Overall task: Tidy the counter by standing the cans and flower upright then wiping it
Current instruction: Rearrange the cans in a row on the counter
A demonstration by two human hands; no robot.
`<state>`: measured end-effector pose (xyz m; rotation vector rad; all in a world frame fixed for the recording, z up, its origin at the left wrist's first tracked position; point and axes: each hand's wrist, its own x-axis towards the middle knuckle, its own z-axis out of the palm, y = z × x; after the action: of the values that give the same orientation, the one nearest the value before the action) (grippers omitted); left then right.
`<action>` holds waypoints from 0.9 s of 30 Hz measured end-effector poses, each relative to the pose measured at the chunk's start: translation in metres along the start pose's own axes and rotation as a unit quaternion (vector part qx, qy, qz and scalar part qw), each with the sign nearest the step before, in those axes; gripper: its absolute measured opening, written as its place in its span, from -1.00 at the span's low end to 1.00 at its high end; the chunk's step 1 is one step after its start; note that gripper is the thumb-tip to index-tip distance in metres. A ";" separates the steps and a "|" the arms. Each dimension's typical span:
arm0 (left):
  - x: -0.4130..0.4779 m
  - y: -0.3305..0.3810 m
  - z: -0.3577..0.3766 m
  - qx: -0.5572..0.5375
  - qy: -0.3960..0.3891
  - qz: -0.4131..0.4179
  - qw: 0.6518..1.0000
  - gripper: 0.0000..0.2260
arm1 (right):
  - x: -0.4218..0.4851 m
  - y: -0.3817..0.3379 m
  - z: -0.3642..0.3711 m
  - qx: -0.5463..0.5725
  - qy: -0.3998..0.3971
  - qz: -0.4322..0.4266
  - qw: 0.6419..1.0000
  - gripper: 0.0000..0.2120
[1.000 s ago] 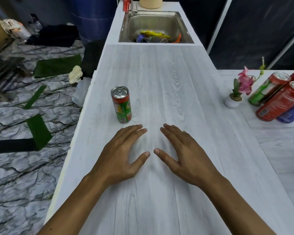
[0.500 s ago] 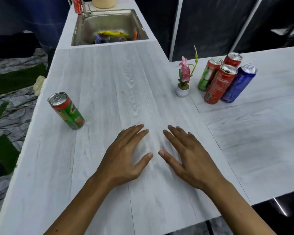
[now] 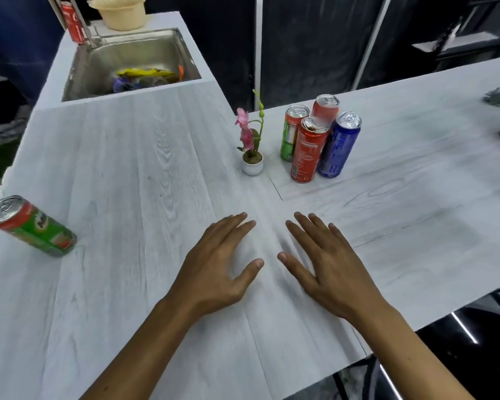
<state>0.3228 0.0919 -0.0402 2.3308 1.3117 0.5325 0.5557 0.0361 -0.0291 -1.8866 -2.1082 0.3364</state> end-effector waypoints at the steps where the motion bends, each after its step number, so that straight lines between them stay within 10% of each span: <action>1: 0.004 0.004 0.003 0.001 -0.001 0.000 1.000 -0.34 | 0.000 0.006 -0.001 0.001 -0.001 0.004 1.000 -0.32; 27: 0.144 0.061 0.068 -0.084 0.105 -0.142 0.981 -0.27 | 0.083 0.126 -0.037 0.095 0.101 0.106 0.985 -0.26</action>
<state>0.4710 0.1769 -0.0471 1.9508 1.5957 0.7774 0.6773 0.1326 -0.0355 -1.9447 -1.6886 0.3612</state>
